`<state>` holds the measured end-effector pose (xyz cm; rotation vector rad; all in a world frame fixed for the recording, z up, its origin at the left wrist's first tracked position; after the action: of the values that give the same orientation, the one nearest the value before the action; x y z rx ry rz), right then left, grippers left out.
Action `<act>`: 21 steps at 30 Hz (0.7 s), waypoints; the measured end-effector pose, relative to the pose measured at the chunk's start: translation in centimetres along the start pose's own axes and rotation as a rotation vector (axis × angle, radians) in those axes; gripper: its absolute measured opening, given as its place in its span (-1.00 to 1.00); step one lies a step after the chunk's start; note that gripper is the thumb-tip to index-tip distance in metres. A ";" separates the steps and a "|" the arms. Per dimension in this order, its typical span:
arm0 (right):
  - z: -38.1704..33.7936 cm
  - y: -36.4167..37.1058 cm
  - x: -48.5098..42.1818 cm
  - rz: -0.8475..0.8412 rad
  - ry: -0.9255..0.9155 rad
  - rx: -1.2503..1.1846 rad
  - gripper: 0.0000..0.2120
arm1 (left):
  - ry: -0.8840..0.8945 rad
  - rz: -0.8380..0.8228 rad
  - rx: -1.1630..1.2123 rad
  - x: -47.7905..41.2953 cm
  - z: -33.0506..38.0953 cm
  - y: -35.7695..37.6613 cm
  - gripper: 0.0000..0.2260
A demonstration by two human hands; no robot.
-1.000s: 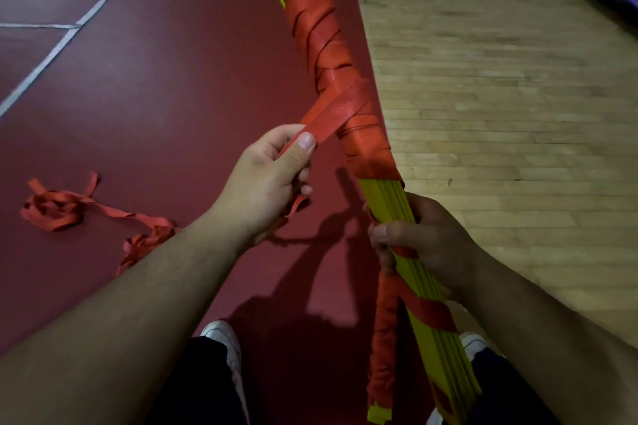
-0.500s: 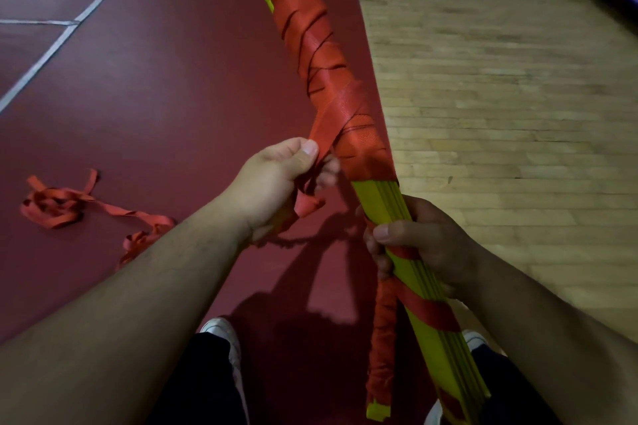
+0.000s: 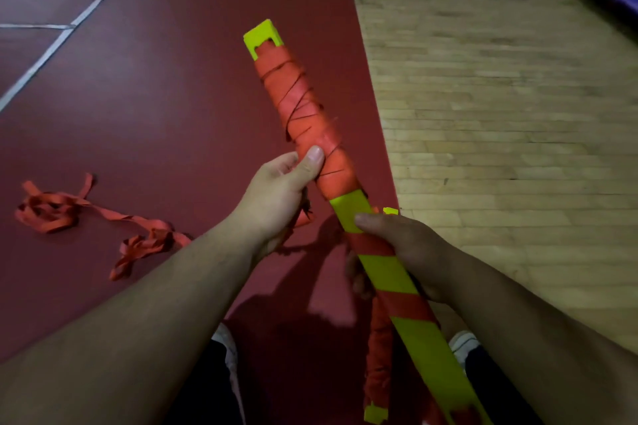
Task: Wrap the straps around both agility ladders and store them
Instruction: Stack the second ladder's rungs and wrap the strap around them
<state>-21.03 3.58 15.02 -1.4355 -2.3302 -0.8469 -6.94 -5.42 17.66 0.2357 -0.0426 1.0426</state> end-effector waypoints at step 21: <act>-2.2 -2.9 1.1 0.376 -0.211 0.584 -0.61 | -0.109 -0.215 -0.209 0.2 0.9 -0.7 -0.70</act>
<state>-24.21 2.02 16.36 -1.6494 -2.0773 0.0900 -6.18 -5.77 18.49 0.1042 -0.2190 0.8040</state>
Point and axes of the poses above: each hand's wrist, its own x-axis away from the middle knuckle, its own y-axis out of the palm, z = x × y, the point moved 6 cm from there along -x, towards the middle knuckle, and after that the axes turned 15 degrees about -z, right-handed, at the moved point
